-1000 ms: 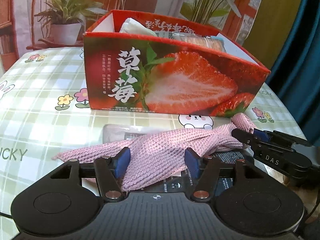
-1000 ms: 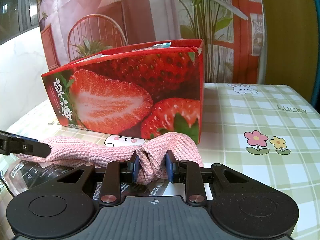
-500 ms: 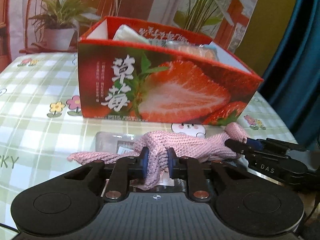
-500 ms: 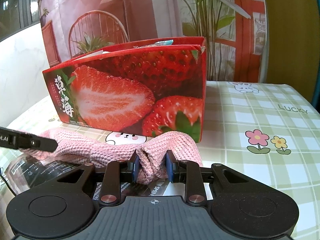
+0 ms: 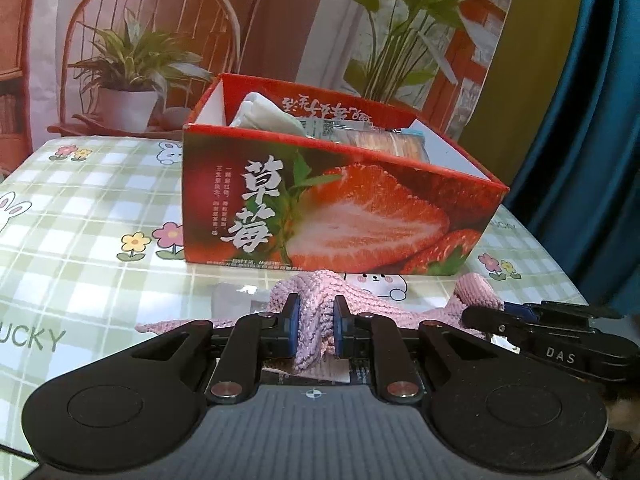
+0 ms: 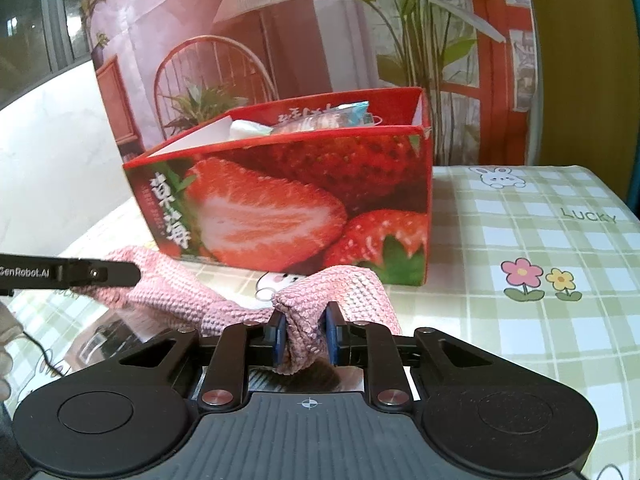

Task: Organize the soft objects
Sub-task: 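Lift the pink cloth with both grippers and carry it over the box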

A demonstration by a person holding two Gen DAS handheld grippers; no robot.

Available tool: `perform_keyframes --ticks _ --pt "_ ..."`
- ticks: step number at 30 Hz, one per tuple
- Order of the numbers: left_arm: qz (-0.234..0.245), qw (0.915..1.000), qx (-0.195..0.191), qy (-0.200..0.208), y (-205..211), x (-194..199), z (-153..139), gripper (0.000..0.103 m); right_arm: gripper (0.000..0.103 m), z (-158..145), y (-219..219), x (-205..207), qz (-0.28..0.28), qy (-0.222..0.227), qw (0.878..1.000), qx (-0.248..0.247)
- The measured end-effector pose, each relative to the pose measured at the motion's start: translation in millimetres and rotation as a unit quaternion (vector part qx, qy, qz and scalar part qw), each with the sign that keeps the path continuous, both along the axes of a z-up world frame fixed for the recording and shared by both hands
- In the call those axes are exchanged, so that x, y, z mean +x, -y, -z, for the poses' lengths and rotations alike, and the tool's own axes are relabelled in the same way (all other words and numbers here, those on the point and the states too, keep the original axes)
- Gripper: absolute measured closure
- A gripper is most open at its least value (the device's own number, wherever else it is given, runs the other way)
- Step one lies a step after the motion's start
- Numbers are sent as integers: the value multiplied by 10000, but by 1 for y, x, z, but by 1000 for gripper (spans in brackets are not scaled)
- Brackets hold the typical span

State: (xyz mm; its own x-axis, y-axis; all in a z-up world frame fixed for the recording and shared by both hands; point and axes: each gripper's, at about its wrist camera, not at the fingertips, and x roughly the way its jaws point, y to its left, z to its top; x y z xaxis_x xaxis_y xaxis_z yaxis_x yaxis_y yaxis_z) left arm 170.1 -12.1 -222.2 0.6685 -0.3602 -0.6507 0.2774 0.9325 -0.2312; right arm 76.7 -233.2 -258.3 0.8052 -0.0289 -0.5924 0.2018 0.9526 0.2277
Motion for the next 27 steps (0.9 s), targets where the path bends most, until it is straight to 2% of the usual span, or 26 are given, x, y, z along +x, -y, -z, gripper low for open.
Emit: perform_keyframes --ticks 19,27 --pt "-35 9993 -239 299 -13 -22 -17 86 85 -27 -20 -20 -43 188 9997 -172" --pt "-1 9995 -211 246 -13 -21 -13 86 85 -23 -20 -23 -9 182 9997 -179"
